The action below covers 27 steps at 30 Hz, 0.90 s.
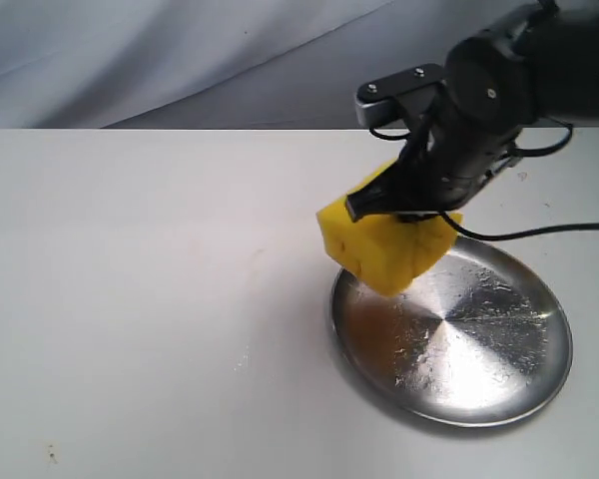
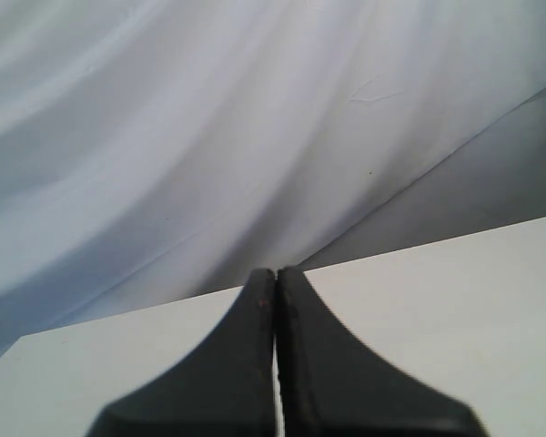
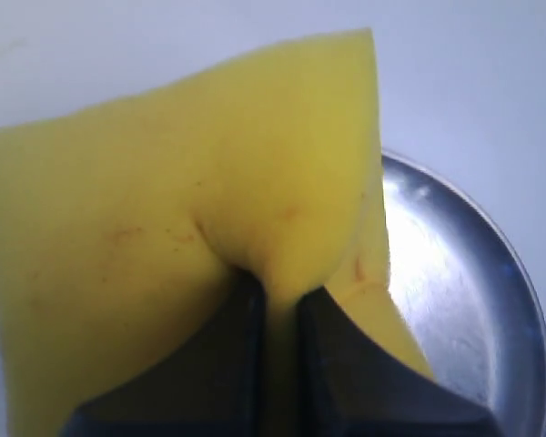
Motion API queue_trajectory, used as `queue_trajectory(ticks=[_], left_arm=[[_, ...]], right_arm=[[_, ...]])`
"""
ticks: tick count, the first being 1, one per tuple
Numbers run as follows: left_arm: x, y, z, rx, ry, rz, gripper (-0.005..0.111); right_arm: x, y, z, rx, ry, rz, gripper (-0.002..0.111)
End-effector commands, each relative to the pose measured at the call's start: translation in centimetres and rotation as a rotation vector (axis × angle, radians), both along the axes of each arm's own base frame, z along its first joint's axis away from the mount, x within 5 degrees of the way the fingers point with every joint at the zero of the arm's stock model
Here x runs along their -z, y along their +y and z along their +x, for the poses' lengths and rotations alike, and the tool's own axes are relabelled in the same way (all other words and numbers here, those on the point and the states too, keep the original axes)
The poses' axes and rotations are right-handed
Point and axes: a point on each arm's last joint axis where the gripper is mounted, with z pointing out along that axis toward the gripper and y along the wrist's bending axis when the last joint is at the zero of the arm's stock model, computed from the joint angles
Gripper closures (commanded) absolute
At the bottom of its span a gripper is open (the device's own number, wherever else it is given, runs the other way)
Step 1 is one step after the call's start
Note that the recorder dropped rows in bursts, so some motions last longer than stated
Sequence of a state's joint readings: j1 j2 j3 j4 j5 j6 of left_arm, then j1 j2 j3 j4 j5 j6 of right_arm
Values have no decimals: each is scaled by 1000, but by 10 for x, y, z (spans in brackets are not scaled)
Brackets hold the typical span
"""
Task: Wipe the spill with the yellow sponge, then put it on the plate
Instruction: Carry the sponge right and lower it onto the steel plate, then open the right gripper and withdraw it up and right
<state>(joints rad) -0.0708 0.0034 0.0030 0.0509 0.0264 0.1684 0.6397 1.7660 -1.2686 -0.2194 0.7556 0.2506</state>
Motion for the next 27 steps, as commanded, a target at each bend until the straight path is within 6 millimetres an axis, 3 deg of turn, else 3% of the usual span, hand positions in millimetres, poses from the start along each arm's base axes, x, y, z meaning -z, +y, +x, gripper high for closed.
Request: queue_trajectory(ticks=[1,7,9,22,27], left_arm=[[-2,0,0,0,-10,-18,107],[-2,0,0,0,-10,-18,107],[-2,0,0,0,-10,-18,107],[-2,0,0,0,-10,-18,107],[-2,0,0,0,-10,-18,107]], right_arm=[[7,-24,-12,45,-15,30,108],[30,-40,-23,79,43,0,108],[36,-41,-26,78,47,7,103],[43,-45,-31,131,72,14,43],[36,-48,-35,113,74,-9,39]])
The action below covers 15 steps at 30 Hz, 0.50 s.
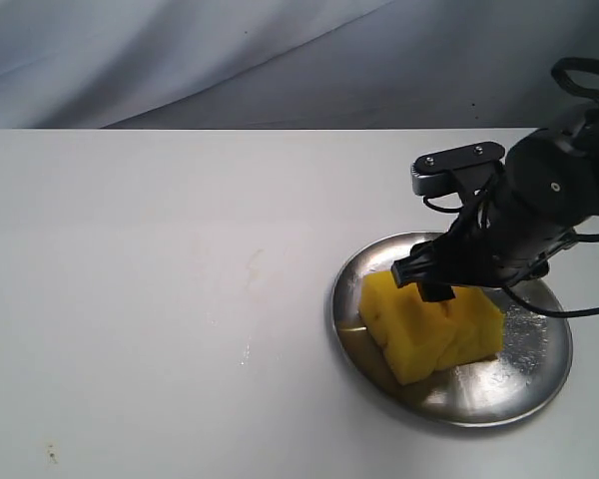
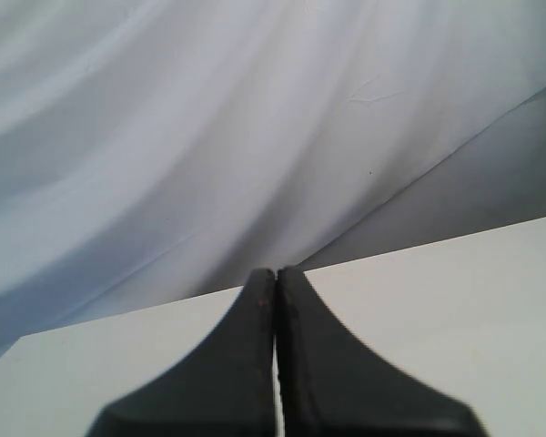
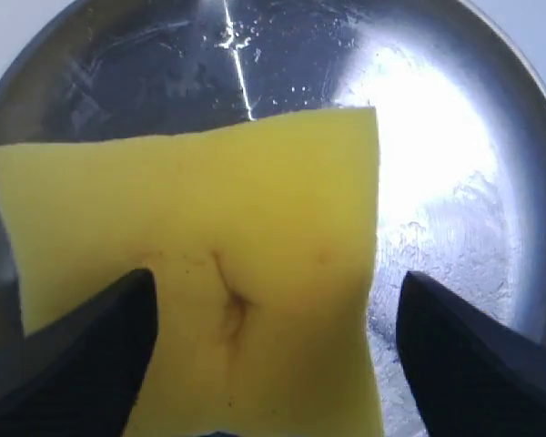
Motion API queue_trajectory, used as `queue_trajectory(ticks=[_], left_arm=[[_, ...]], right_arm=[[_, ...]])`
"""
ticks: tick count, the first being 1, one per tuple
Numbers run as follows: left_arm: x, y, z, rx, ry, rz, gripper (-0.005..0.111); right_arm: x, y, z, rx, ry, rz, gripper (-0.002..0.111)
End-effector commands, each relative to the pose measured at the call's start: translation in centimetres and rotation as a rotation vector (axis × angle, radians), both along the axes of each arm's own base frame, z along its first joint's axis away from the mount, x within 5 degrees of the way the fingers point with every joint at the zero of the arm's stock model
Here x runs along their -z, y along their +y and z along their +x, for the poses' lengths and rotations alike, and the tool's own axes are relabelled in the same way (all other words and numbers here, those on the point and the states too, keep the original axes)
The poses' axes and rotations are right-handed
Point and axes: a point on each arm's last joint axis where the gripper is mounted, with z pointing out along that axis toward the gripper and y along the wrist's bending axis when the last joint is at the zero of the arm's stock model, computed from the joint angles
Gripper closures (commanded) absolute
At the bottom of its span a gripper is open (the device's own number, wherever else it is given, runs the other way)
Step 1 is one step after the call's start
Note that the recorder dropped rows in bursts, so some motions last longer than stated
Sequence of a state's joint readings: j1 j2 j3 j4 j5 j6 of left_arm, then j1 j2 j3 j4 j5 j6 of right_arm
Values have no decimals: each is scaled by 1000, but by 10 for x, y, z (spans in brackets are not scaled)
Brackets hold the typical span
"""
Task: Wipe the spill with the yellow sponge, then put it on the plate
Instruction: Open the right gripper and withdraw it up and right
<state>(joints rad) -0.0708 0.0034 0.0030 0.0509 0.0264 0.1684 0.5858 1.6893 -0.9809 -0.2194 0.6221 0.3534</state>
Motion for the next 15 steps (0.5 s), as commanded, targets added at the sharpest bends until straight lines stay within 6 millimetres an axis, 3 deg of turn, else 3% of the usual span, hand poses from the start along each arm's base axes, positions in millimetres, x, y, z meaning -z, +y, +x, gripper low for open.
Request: queue_trajectory(ticks=[1,7,8,10,15], left_arm=[[-2,0,0,0,-10,-18,107],[-2,0,0,0,-10,-18,107],[-2,0,0,0,-10,-18,107],[-2,0,0,0,-10,-18,107],[-2,0,0,0,-10,-18,107]], right_arm=[[-20,-7,-5,-12,-44,10,39],[-75,-17,-21,-13,-207,117,44],[-93,-22,-29,-10,-261,154,52],[-112,-30,-42,0,-326,210,66],[-113,-50,-77,49,-434,367,94]])
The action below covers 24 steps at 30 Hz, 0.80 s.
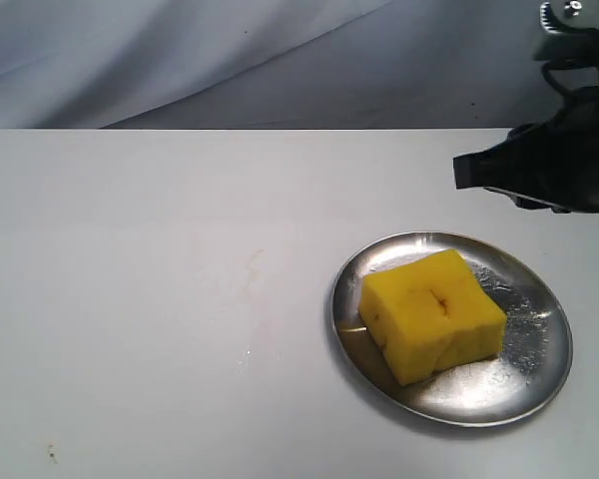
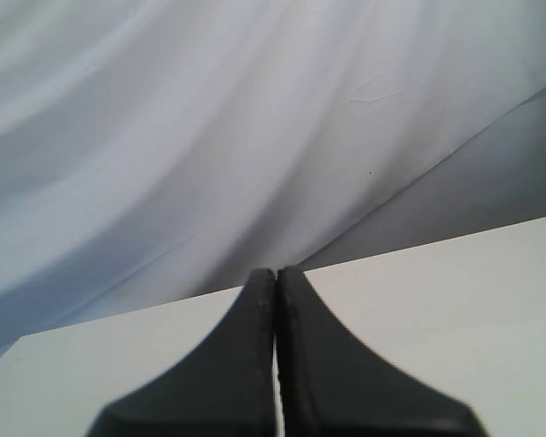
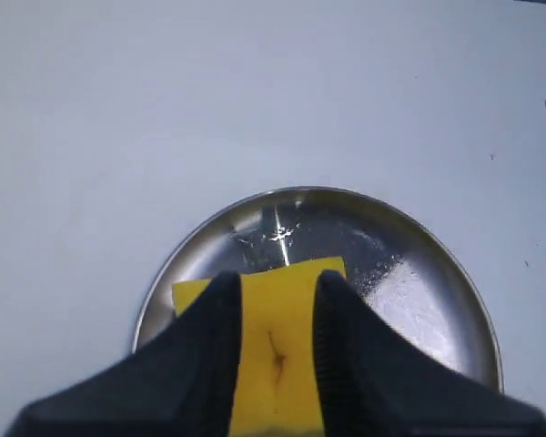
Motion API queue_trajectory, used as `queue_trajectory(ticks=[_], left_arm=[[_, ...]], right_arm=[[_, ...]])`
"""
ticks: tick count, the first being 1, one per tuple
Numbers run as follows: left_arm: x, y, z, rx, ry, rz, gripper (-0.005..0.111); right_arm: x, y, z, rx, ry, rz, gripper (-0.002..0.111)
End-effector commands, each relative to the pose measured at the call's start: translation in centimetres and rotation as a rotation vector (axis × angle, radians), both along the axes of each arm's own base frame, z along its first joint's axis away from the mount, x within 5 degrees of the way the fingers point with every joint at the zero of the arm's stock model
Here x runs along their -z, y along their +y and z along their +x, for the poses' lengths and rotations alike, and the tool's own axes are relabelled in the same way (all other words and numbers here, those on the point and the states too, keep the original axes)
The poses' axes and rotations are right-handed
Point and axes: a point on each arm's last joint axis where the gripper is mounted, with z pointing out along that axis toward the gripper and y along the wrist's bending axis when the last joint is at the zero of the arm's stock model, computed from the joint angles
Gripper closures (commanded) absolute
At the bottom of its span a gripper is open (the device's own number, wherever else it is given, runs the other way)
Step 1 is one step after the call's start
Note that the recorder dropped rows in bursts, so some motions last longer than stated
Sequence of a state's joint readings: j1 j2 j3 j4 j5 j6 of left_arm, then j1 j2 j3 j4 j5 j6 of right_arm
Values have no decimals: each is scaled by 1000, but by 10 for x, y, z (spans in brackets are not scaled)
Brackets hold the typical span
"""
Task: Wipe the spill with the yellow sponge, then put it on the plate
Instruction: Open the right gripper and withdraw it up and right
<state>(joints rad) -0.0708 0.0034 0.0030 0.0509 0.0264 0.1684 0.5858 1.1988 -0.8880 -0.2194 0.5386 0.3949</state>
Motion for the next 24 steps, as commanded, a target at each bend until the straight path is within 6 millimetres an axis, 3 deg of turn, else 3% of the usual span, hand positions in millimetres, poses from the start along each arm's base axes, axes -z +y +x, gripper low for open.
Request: queue_trajectory(ticks=[1,4,11,18,24], left_arm=[[-2,0,0,0,-10,-18,107],[-2,0,0,0,-10,-18,107],[-2,0,0,0,-10,-18,107],[-2,0,0,0,-10,-18,107],[-2,0,0,0,-10,-18,107]], right_arm=[[12,-17,-27,33,-48,109,99],[23,-24,-40,36,-62,148,105],[57,-41,-70,37,-73,211,106],[72,-55,-89,57,-101,274,106],[84,-86,-105,198,-182,292,108]])
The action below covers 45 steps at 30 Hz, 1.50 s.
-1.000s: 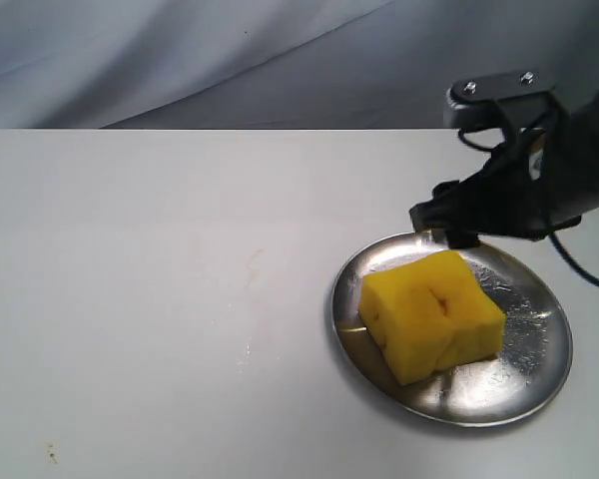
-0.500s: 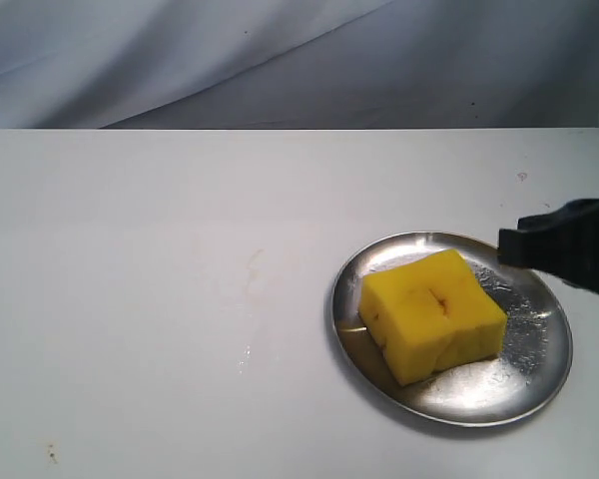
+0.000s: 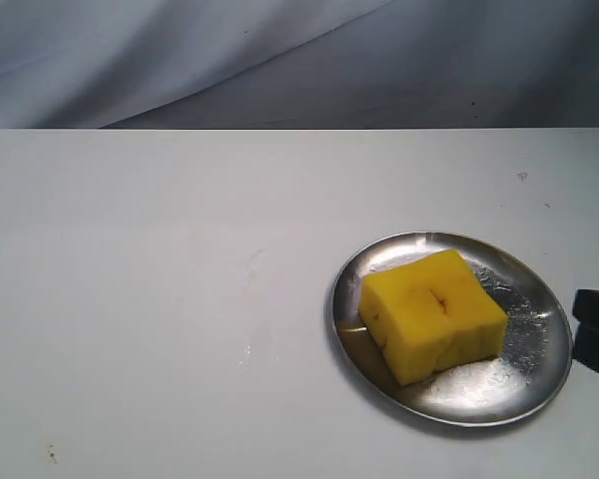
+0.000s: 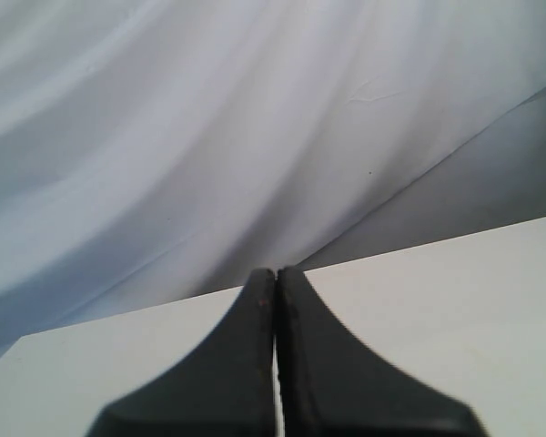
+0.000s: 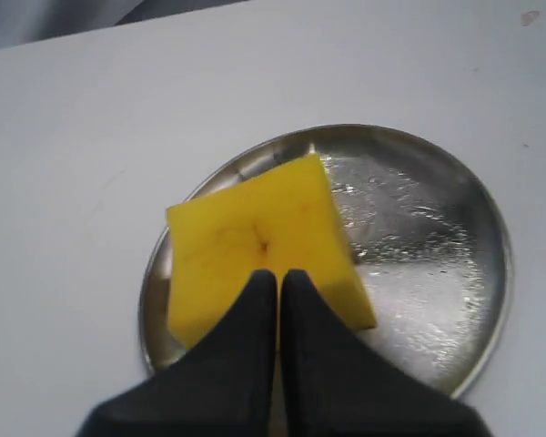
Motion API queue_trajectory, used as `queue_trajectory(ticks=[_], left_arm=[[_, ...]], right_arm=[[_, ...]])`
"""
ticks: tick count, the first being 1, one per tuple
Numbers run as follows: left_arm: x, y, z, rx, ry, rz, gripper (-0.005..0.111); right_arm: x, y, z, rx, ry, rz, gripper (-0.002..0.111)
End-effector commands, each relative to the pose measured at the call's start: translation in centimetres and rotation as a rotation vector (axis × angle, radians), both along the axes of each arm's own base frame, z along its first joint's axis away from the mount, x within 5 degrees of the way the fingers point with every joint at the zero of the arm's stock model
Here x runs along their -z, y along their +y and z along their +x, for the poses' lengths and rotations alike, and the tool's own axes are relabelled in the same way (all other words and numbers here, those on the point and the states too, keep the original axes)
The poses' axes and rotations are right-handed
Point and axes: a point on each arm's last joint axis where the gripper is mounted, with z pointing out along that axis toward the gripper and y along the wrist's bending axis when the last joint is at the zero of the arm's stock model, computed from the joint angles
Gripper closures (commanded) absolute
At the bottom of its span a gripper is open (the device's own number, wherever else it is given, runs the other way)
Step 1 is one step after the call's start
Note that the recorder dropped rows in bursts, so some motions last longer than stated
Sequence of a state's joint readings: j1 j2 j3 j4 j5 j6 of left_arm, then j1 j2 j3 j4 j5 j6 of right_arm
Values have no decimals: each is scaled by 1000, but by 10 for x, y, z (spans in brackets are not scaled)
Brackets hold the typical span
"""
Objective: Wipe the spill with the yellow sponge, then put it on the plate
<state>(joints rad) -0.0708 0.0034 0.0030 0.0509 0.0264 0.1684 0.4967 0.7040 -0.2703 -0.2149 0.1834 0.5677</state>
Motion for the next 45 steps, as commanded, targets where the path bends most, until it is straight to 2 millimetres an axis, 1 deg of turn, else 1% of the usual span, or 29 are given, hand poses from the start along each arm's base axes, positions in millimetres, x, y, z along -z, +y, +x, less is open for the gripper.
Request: queue_trajectory(ticks=[1,3,5,8,11,15,18,23,28,41,45], left_arm=[[-2,0,0,0,-10,-18,107],[-2,0,0,0,-10,-18,107],[-2,0,0,0,-10,-18,107],[-2,0,0,0,-10,-18,107],[-2,0,0,0,-10,-18,107],[-2,0,0,0,-10,-18,107],[-2,0,0,0,-10,-18,107],[-2,0,0,0,-10,-18,107],[-2,0,0,0,-10,-18,107],[-2,0,0,0,-10,-18,107],[-2,0,0,0,-10,-18,107]], right_arm=[[6,-22,-13,110,-80,32,108],[7,-30,-21,155,-135,38,108],[7,-36,-28,177,-192,20,108],[11,-43,-39,221,-265,40,108],[14,-46,-47,237,-343,49,108],[22,-48,-53,217,-396,-9,108],[31,-48,-54,207,-399,-29,108],[27,-49,-58,206,-464,-22,108],[24,-49,-62,193,-522,-55,108],[23,-48,-62,157,-554,-137,108],[24,-48,-62,156,-548,-139,108]])
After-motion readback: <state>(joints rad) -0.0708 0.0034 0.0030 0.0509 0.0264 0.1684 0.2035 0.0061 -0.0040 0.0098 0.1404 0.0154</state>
